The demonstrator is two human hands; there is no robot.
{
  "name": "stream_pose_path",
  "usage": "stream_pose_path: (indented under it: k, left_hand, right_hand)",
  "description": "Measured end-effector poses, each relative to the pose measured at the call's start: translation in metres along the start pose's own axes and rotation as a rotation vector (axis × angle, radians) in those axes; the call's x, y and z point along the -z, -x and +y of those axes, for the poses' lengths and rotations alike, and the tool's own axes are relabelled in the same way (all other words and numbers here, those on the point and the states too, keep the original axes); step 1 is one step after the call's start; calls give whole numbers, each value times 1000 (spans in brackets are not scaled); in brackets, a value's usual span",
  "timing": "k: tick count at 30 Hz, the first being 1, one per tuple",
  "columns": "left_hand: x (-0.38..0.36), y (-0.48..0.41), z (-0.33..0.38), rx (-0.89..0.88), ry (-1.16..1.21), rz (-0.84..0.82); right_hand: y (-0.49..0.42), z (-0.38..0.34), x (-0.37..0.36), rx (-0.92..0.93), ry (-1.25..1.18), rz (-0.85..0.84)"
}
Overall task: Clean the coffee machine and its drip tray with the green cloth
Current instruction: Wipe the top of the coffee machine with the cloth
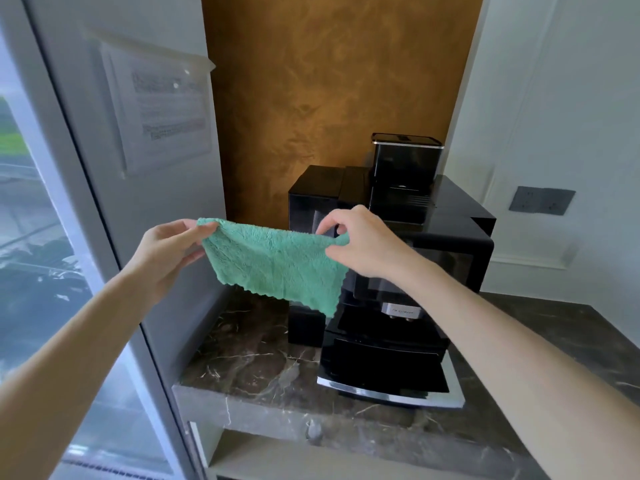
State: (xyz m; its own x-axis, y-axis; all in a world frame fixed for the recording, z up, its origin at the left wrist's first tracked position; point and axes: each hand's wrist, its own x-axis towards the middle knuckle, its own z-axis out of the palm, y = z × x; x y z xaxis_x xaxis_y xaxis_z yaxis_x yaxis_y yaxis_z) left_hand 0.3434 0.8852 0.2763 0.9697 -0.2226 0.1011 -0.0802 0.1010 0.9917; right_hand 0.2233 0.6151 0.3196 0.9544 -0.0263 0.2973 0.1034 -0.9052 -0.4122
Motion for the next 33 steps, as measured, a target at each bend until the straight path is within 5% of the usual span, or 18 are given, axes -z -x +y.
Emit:
stream_pose_path:
  k: [9, 23, 27, 33]
  left_hand:
    - [-2, -3, 12, -113, 213, -198]
    - [-41, -6, 77, -379, 180, -66]
    - [-41, -15, 78, -393, 187, -33]
    - [-33, -24, 63, -363, 145, -49]
  right_hand:
    - [-16, 6, 38, -63, -54, 126]
    - [-7, 11, 28, -125, -259, -83]
    - [-10, 22, 29, -15, -130, 96]
    - [-12, 35, 49, 18, -324, 172]
